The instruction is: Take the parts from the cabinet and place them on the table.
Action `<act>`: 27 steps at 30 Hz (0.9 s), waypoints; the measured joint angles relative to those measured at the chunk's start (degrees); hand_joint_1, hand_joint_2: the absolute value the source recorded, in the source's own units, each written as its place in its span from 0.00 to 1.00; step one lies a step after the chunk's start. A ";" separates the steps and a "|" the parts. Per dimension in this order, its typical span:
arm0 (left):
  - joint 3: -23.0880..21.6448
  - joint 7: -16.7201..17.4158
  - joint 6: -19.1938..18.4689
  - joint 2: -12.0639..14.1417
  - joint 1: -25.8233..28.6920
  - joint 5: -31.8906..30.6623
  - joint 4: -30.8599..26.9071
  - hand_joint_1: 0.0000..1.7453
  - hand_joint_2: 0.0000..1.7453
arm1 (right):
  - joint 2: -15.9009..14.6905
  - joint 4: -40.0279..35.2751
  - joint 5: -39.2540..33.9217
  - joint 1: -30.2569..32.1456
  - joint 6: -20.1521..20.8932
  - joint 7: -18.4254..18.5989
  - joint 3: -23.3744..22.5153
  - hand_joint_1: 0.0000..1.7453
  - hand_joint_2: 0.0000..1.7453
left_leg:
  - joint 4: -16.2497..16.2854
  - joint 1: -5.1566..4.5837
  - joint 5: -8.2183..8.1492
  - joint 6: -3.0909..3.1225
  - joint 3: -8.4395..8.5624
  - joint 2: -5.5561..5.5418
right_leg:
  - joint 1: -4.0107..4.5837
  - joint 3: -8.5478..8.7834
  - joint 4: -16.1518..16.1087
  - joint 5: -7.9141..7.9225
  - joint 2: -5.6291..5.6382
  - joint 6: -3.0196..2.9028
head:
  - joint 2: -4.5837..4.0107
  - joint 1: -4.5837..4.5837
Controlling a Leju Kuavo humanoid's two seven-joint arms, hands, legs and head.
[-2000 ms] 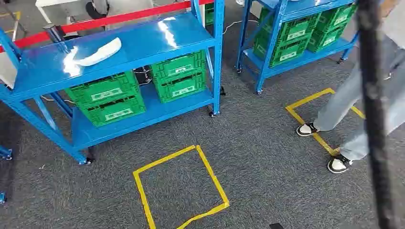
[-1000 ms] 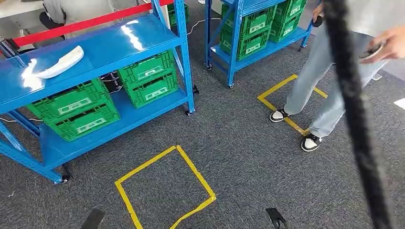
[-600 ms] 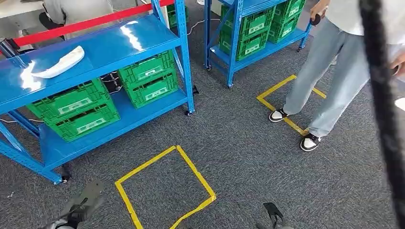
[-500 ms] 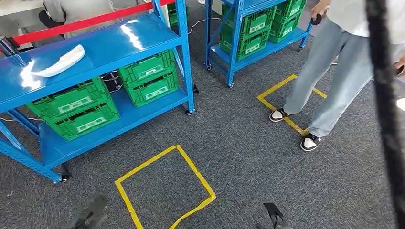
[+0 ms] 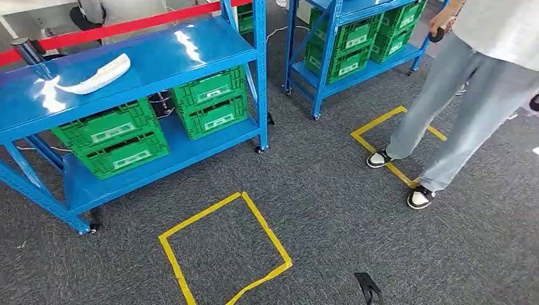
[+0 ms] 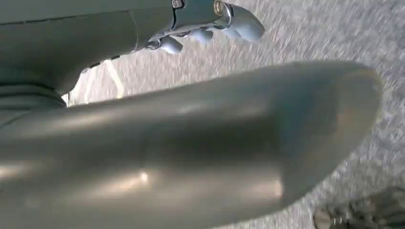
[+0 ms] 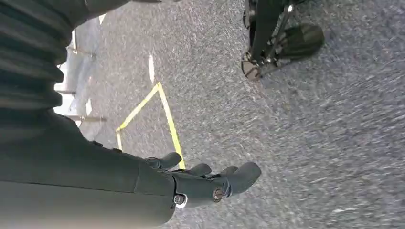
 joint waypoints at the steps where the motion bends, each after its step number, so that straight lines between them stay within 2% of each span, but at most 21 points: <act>1: 0.20 -0.38 0.05 -0.16 0.01 0.00 0.07 0.00 0.00 | 0.00 0.02 0.00 -0.02 -0.02 -0.15 0.00 0.00 1.00 | 0.43 0.18 -0.17 -0.33 -0.12 -0.66 | -0.13 2.91 -5.23 2.13 0.69 0.03 | 0.00 0.02; 2: 0.29 -0.73 0.13 -0.24 -0.05 0.00 0.11 0.00 0.00 | 0.00 0.07 0.00 -0.16 -0.02 -0.42 0.00 0.00 1.00 | 0.84 0.17 -0.30 -0.83 -0.37 -1.11 | -0.26 4.26 -7.55 0.96 2.47 -0.06 | -0.02 0.02; 3: 0.44 -0.90 0.24 -0.24 -0.19 0.00 0.13 0.00 0.00 | 0.04 0.18 0.09 -0.27 -0.02 -0.63 -0.02 0.00 1.00 | 1.36 -0.10 -0.45 -1.31 -0.62 -1.74 | 0.10 3.98 -7.84 1.28 2.10 -0.73 | -0.02 0.02; 5: 0.59 -1.36 0.46 -0.29 -0.30 0.00 0.15 0.00 0.00 | 0.04 0.17 0.35 -0.29 -0.02 -0.74 -0.02 0.00 1.00 | 0.80 0.01 0.00 -2.06 -0.65 -2.18 | 0.42 3.88 -7.57 1.34 1.31 -1.63 | -0.02 0.04; 6: 0.75 -1.47 0.55 -0.29 -0.30 0.00 0.15 0.00 0.00 | 0.04 0.17 0.37 -0.29 -0.02 -0.76 -0.02 0.00 1.00 | 0.61 0.15 0.22 -2.45 -0.67 -2.47 | 0.50 3.86 -7.59 1.46 1.13 -2.03 | -0.02 0.11; 7: 0.92 -1.56 0.59 -0.29 -0.29 0.00 0.15 0.00 0.00 | 0.04 0.17 0.44 -0.34 0.00 -0.79 -0.02 0.00 1.00 | 0.71 0.19 0.21 -2.66 -0.79 -2.73 | 0.14 3.82 -7.90 1.81 0.67 -2.64 | -0.02 0.06; 8: 0.99 -1.82 0.66 -0.37 -0.29 0.00 0.22 0.00 0.00 | 0.04 0.17 0.61 -0.38 0.02 -0.81 -0.02 0.00 0.00 | 1.69 0.19 -0.69 -2.82 -1.28 -1.72 | 0.14 3.86 -7.97 1.89 0.33 -2.97 | -0.02 0.00; 9: 0.99 -1.93 0.72 -0.42 -0.51 0.00 0.26 0.00 0.00 | 0.04 0.17 0.77 -0.34 0.04 -0.83 -0.02 0.00 0.00 | 4.82 0.14 -2.87 -3.05 -2.66 -0.67 | 0.17 3.79 -7.96 1.89 0.18 -3.31 | -0.02 -0.44; 11: 1.01 -1.89 0.90 -0.44 -0.91 -0.02 0.26 0.00 0.00 | 0.02 0.18 0.77 -0.27 0.17 -0.83 -0.02 0.00 0.00 | 14.67 0.18 -7.62 -3.38 -7.04 0.07 | 0.48 3.61 -7.92 1.88 -0.37 -3.50 | -0.02 -0.44; 12: 1.03 -1.80 0.94 -0.44 -0.93 -0.02 0.26 0.00 0.00 | 0.02 0.17 0.37 -0.27 0.26 -0.79 -0.09 0.00 0.00 | 18.22 0.17 -8.68 -3.37 -8.60 0.15 | 0.63 3.54 -7.90 1.90 -0.53 -3.56 | 0.00 -0.46; 13: 1.03 -1.75 0.94 -0.44 -0.90 -0.06 0.29 0.00 0.00 | 0.02 0.17 0.18 -0.28 0.37 -0.74 -0.20 0.00 0.00 | 19.12 0.16 -8.32 -3.28 -8.95 0.18 | 0.75 3.55 -7.88 1.90 -0.60 -3.56 | -0.02 -0.44; 14: 1.03 -1.71 0.96 -0.44 -0.88 -0.09 0.31 0.00 0.00 | 0.02 0.18 -0.02 -0.28 0.48 -0.74 -0.31 0.00 0.00 | 17.18 0.10 -6.66 -2.97 -7.89 0.18 | 0.86 3.59 -7.88 1.90 -0.62 -3.57 | -0.02 -0.46; 16: 1.03 -1.64 0.96 -0.44 -1.04 -0.13 0.31 0.00 0.00 | 0.04 0.17 0.00 -0.34 0.59 -0.59 -0.50 0.00 0.00 | 7.10 -0.30 -1.57 -1.85 -2.64 0.20 | 1.15 3.83 -7.90 1.89 -0.62 -3.56 | -0.02 -0.46; 17: 1.03 -1.77 0.98 -0.42 -1.19 -0.43 0.29 0.00 0.00 | 0.04 0.17 0.11 -0.34 0.57 -0.38 -0.53 0.00 0.00 | 2.22 -0.65 -0.26 -1.12 -0.29 0.37 | 1.13 3.90 -7.93 1.88 -0.64 -3.55 | -0.02 -0.44; 18: 1.03 -2.43 1.16 -0.22 -1.42 -0.98 0.26 0.00 0.00 | 0.22 0.18 0.33 -0.40 0.39 -0.22 -0.55 0.00 0.00 | 1.16 -0.94 -1.42 -0.85 0.38 0.71 | 1.40 3.75 -7.93 1.88 -0.74 -3.34 | 0.00 -0.37; 19: 1.01 -3.88 1.75 -0.33 -1.82 -1.79 0.24 0.00 0.00 | 0.17 0.17 0.35 -0.45 -0.02 0.13 -0.64 0.00 0.00 | 0.63 -1.03 -0.94 -1.13 0.55 0.71 | 1.30 3.41 -7.80 1.96 -0.68 -3.10 | -0.02 -0.48; 20: 0.94 -5.59 2.43 -0.48 -2.22 -2.58 0.24 0.00 0.00 | 0.13 0.17 0.35 -0.44 -0.37 0.53 -0.79 0.00 0.00 | 0.45 -0.85 -0.66 -2.01 0.31 0.52 | 1.47 3.27 -7.75 1.98 -0.63 -3.42 | -0.02 -0.28; 21: 0.79 -6.76 2.84 -0.53 -2.80 -3.21 0.20 0.00 0.00 | 0.13 0.17 0.35 -0.45 -0.48 0.57 -0.94 0.00 0.00 | 0.45 -1.01 -0.51 -1.60 0.19 0.43 | 1.34 3.24 -7.79 2.12 -0.77 -3.19 | -0.02 -0.33; 23: 0.46 -10.29 4.12 -0.53 -4.48 -3.78 0.15 0.00 0.00 | 0.24 0.18 0.44 -0.48 -0.52 0.70 -1.01 0.00 0.00 | 0.52 -1.18 -0.49 -1.33 0.07 0.38 | 1.19 3.21 -7.99 2.35 -0.76 -2.75 | -0.02 -0.37; 24: 0.05 -14.23 5.55 -0.83 -5.71 -3.82 0.05 0.00 0.00 | 0.28 0.17 0.81 -0.51 -0.50 0.81 -1.01 0.00 0.00 | 0.55 -1.21 -0.40 -1.18 0.00 0.33 | 1.14 3.17 -8.12 2.46 -0.78 -2.58 | 0.00 -0.35; 27: -1.00 -22.61 9.33 -2.21 -12.77 -3.76 -0.61 0.00 0.00 | 0.28 0.17 1.75 -0.88 -0.07 0.44 -1.01 0.00 0.00 | 0.70 -1.21 -0.12 -0.71 -0.49 0.18 | 1.16 3.05 -8.32 2.87 -0.92 -2.07 | -0.02 -0.28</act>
